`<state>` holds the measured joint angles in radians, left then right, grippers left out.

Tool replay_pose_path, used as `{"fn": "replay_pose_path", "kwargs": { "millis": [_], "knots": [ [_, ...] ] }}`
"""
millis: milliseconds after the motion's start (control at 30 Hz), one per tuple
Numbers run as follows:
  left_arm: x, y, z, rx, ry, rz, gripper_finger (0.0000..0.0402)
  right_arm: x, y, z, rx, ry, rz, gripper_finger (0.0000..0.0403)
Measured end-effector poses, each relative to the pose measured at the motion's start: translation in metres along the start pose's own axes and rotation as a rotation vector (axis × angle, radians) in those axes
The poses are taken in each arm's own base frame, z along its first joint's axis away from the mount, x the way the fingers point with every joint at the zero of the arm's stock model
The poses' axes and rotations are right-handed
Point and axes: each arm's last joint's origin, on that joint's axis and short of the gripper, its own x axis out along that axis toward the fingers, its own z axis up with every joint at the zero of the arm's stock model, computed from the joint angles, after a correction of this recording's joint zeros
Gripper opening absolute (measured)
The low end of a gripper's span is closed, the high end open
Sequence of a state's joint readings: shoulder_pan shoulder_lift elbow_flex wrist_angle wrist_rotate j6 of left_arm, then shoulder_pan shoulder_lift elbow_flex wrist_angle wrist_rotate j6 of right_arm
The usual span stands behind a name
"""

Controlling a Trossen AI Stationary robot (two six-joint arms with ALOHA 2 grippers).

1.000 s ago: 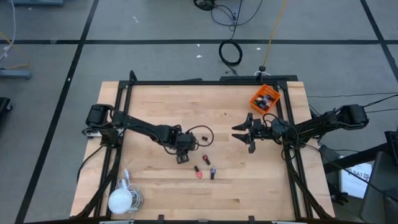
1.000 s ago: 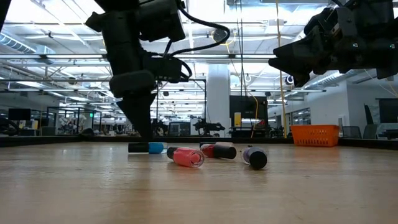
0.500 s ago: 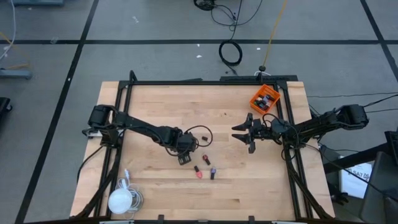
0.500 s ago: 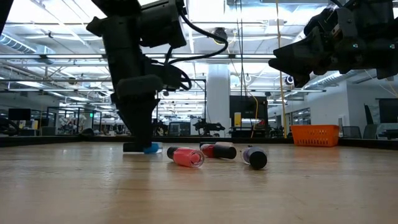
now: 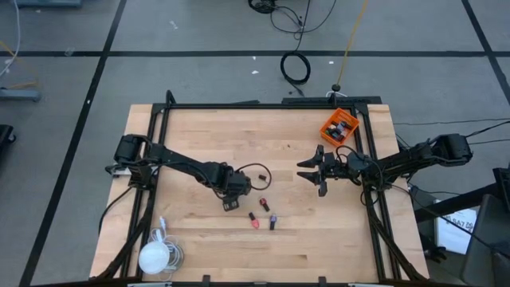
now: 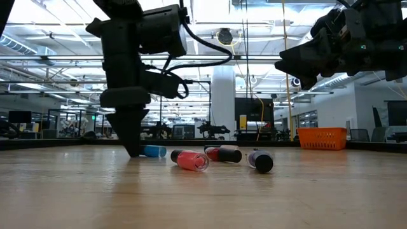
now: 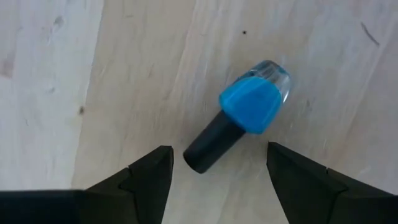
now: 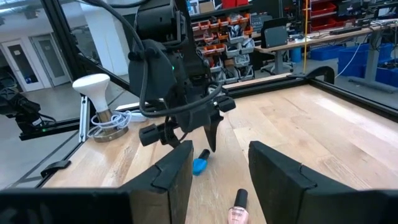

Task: Pick & Place Nail Polish
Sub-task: Put the blue nail polish bottle into the orange basket

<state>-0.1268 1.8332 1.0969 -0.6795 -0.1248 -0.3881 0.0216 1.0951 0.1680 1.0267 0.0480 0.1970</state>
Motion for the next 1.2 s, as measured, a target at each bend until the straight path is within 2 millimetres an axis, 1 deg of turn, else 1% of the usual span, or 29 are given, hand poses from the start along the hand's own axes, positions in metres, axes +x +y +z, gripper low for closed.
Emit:
{"fn": "replay_pose_path", "kwargs": {
  "millis": [233,400,633,767,867,967,1067,1200],
  "knots": [
    [0.000,-0.002,0.005,0.169,-0.060,0.002,0.0257,0.000,0.000,0.000,0.000,0.000,0.000,0.0144],
    [0.000,-0.002,0.006,0.262,-0.062,0.003,0.0257,0.000,0.000,0.000,0.008,0.000,0.000,0.0144],
    [0.000,-0.001,0.006,0.269,-0.040,-0.076,0.0257,0.000,0.000,0.000,0.008,0.000,0.000,0.0144],
    [0.006,0.000,0.007,0.283,-0.040,-0.106,0.0256,0.000,0.000,0.000,0.008,0.001,0.000,0.0144],
    [0.017,0.002,0.007,0.291,-0.039,-0.144,0.0243,0.000,0.000,-0.001,0.008,0.007,-0.001,0.0144],
    [0.028,0.005,0.007,0.274,-0.030,-0.166,0.0220,0.000,0.000,-0.001,0.019,0.012,-0.003,0.0144],
    [0.032,0.008,0.005,0.237,-0.029,-0.176,0.0193,0.000,0.000,-0.001,0.023,0.012,-0.002,0.0144],
    [0.031,0.009,0.006,0.192,-0.035,-0.173,0.0160,0.000,0.000,-0.001,0.023,0.013,-0.003,0.0144]
  ]
}}
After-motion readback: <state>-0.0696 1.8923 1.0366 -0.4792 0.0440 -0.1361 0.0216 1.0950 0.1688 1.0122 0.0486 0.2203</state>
